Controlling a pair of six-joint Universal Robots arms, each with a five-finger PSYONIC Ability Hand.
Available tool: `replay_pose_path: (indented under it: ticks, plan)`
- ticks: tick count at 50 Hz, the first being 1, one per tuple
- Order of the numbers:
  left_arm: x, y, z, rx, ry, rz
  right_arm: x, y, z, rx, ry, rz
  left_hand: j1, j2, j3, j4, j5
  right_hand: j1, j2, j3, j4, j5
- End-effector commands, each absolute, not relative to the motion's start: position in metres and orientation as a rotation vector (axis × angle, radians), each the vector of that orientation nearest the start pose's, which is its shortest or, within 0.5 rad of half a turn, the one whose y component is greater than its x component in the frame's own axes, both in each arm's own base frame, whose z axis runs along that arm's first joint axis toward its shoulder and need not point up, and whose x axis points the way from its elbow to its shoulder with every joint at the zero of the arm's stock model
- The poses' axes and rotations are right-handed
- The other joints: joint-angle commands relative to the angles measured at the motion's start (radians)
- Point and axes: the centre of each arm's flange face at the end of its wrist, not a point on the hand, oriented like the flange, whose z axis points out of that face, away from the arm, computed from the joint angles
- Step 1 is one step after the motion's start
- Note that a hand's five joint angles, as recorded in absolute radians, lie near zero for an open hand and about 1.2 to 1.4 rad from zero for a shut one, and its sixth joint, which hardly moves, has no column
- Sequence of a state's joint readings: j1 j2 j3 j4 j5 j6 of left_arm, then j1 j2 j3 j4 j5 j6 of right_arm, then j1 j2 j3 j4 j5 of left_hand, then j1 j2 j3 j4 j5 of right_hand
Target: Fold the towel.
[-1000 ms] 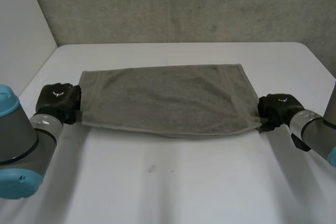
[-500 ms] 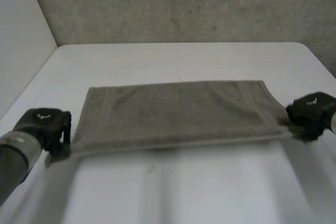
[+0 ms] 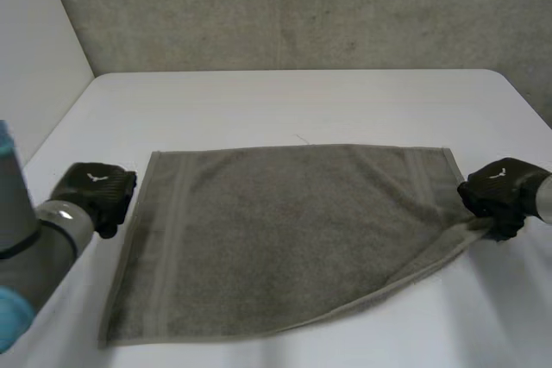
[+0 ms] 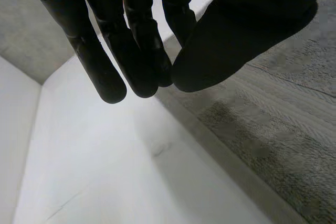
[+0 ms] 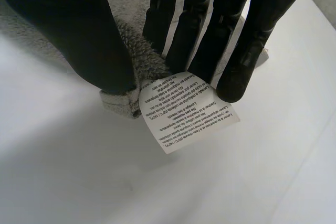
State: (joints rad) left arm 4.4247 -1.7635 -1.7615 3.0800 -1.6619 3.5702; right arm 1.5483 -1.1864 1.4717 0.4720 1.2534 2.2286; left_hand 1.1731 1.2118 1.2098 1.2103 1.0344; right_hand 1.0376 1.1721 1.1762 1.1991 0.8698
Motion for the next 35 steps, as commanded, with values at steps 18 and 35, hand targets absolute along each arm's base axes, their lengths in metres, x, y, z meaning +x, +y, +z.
replay_pose_path:
  ticks: [18,35]
  plan:
    - [-0.188,-0.179,0.173,1.167,2.45,-1.476,0.157,-0.308,0.173,-1.324,2.545,-1.505,-0.581,-0.62,-0.618,-0.618,-0.617,0.359,0.224,0.22,0.197,0.352]
    - [-0.182,-0.168,0.151,1.164,2.51,-1.411,0.158,-0.305,0.17,-1.323,2.537,-1.488,-0.59,-0.628,-0.626,-0.627,-0.626,0.359,0.224,0.22,0.197,0.352]
